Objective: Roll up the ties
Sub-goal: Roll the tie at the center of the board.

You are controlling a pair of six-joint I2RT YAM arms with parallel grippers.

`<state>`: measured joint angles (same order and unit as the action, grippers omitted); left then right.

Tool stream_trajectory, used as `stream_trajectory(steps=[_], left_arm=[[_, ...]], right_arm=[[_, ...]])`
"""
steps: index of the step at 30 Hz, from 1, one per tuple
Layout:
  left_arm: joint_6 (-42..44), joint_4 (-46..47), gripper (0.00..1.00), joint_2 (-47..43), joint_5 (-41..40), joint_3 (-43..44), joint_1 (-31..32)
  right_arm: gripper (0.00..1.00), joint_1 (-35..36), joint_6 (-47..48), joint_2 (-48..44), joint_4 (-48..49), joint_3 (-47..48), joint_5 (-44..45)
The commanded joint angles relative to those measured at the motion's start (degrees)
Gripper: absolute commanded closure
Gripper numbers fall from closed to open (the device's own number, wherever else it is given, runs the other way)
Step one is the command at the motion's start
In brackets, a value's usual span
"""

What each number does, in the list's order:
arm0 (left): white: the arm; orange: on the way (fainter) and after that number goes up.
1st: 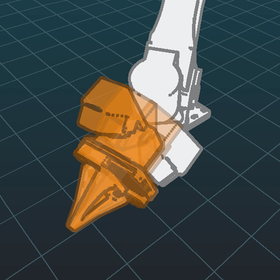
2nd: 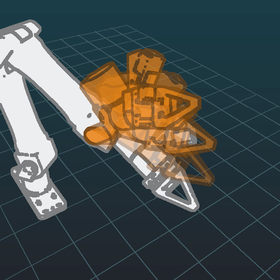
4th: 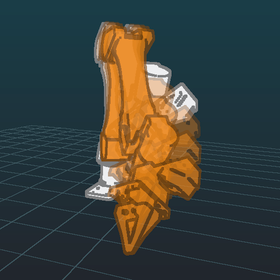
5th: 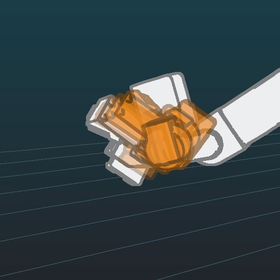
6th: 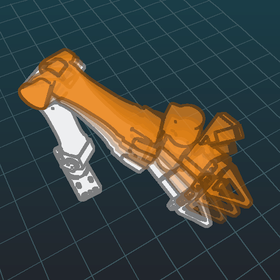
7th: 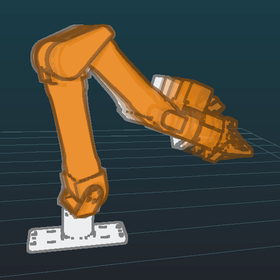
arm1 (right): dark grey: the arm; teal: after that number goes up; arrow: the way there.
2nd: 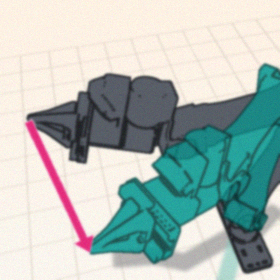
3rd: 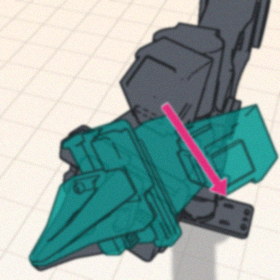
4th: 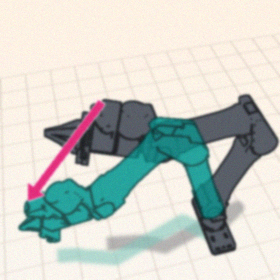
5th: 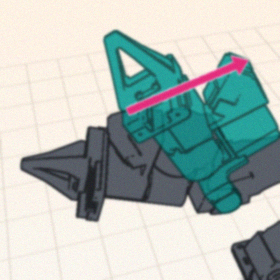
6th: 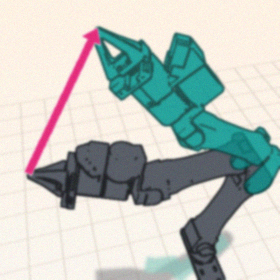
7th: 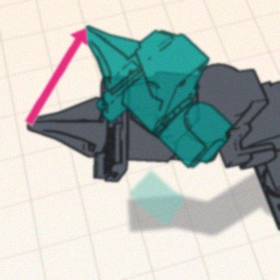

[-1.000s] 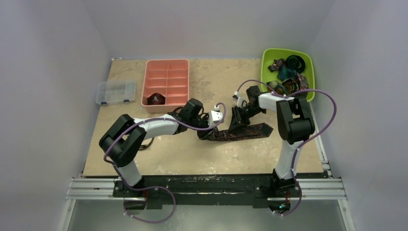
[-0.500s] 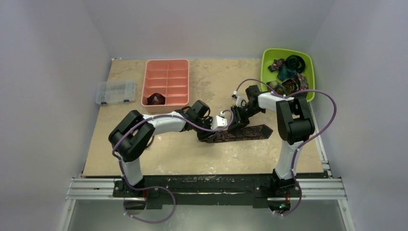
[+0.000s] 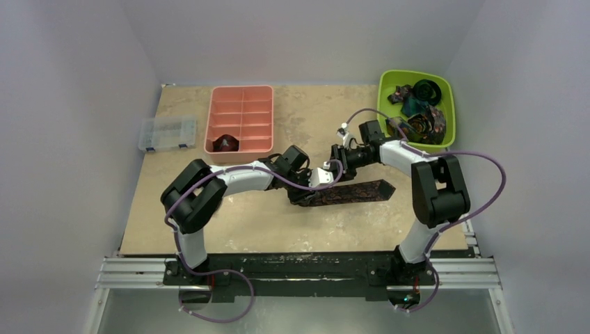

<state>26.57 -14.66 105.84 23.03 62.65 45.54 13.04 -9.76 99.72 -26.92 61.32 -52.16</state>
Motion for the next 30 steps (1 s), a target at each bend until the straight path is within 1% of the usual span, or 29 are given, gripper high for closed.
stream_trajectory(steps=[1, 6, 9, 13, 16, 19, 22, 23, 25, 26, 28, 30], left_arm=[[-1.0, -4.7, 0.68, 3.1, -3.2, -2.6, 0.3], [-1.2, -4.8, 0.67, 3.2, -3.2, -2.5, 0.3], [-1.0, -4.6, 0.67, 3.3, -3.3, -2.6, 0.3], [-0.9, -4.5, 0.67, 3.1, -3.3, -2.7, 0.3], [-1.1, -4.5, 0.66, 3.2, -3.3, -2.6, 0.3], [-1.2, -4.7, 0.66, 3.4, -3.3, -2.5, 0.3], [-1.5, -4.5, 0.65, 3.5, -3.3, -2.4, 0.3], [-1.7, -4.5, 0.65, 3.5, -3.2, -2.4, 0.3], [-2.2, -4.4, 0.65, 3.6, -3.3, -2.2, 0.3], [-2.4, -4.4, 0.64, 3.8, -3.3, -2.1, 0.3], [-3.2, -3.9, 0.61, 3.9, -3.2, -2.0, 0.2], [-4.2, -2.7, 0.55, 3.3, -2.2, -2.3, -0.4]], right_arm=[[0.49, 3.3, -6.9, 2.6, 8.1, -2.0, -4.7], [0.47, 5.0, -6.2, 6.0, 10.0, -3.3, -4.7], [0.46, 6.3, -7.6, 7.1, 12.8, -3.7, -5.0], [0.48, 8.0, -8.6, 7.8, 14.8, -4.0, -5.2], [0.54, 8.2, -8.6, 8.8, 15.7, -4.1, -4.6], [0.65, 8.2, -7.3, 10.6, 14.5, -3.3, -4.4], [0.73, 8.2, -5.5, 11.8, 13.0, -3.1, -3.9], [0.77, 8.2, -5.3, 12.0, 12.9, -3.3, -3.9], [0.95, 8.2, -4.1, 12.3, 12.0, -3.1, -3.1], [1.0, 8.2, -3.7, 12.4, 11.6, -3.0, -2.6], [1.0, 8.2, -1.4, 13.1, 9.4, -2.1, -1.1], [1.0, 8.2, 0.3, 13.5, 8.3, -2.0, 0.6]])
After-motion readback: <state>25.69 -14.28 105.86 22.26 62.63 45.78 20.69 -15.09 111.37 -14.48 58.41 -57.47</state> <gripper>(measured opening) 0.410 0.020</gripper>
